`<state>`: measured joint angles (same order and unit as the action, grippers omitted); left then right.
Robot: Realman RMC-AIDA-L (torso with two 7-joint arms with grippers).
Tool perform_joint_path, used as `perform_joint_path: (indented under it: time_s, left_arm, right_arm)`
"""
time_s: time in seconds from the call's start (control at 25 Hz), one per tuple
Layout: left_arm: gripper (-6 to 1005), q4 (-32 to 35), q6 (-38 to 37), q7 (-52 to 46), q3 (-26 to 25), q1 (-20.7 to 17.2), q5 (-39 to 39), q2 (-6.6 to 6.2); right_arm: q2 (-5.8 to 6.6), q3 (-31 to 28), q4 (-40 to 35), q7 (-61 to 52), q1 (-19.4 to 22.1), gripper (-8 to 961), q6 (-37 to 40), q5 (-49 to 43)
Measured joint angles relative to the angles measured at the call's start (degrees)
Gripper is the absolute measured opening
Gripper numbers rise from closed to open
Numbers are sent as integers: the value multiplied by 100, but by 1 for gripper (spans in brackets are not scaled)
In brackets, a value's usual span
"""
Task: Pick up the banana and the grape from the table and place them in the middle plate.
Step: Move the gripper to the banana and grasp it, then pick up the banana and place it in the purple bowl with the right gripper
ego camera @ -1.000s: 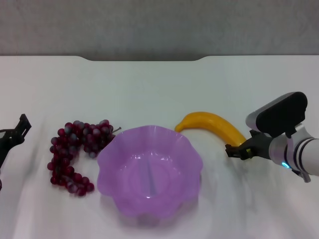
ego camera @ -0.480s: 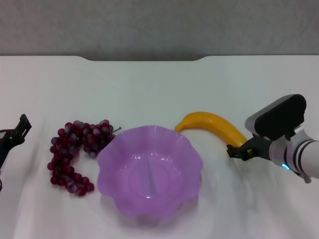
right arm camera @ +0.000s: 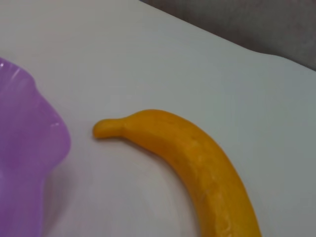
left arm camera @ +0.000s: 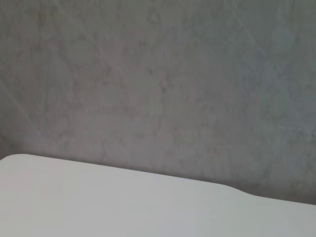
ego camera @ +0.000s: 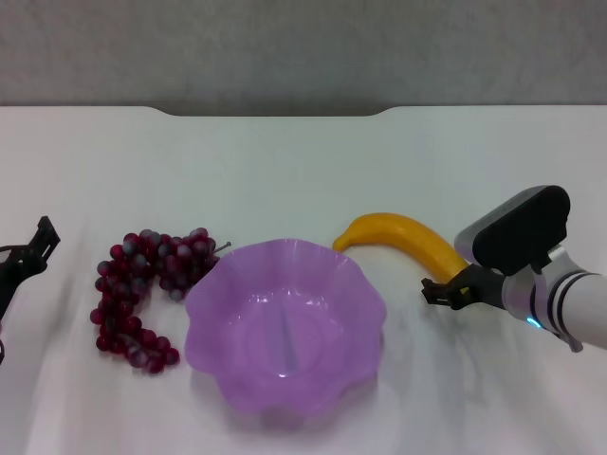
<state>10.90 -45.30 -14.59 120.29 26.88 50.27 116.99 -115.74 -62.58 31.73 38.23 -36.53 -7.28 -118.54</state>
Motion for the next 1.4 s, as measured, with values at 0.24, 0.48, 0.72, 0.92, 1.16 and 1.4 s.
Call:
perform_joint_path:
  time_s: [0.24, 0.48, 0.72, 0.92, 1.16, 1.4]
  left_arm:
    - [815, 0, -15, 0, -3, -4, 0, 0]
    - [815, 0, 3, 0, -5, 2, 0, 0]
    - [815, 0, 4, 6, -6, -3, 0, 0]
    - [815, 0, 4, 4, -13, -24, 0, 0]
    - [814, 0, 6, 2, -15, -29, 0, 0]
    - [814, -3, 11, 1, -24, -28, 4, 0]
  right_arm:
    - [9, 44, -121, 0, -40, 863, 45, 81]
    - [5, 44, -155, 0, -56, 861, 53, 101]
    - [8, 95, -218, 5, -55, 649, 164, 104]
    - [8, 106, -220, 4, -45, 553, 211, 104]
    - [8, 106, -210, 2, -26, 458, 218, 103]
    - [8, 108, -196, 0, -6, 458, 250, 104]
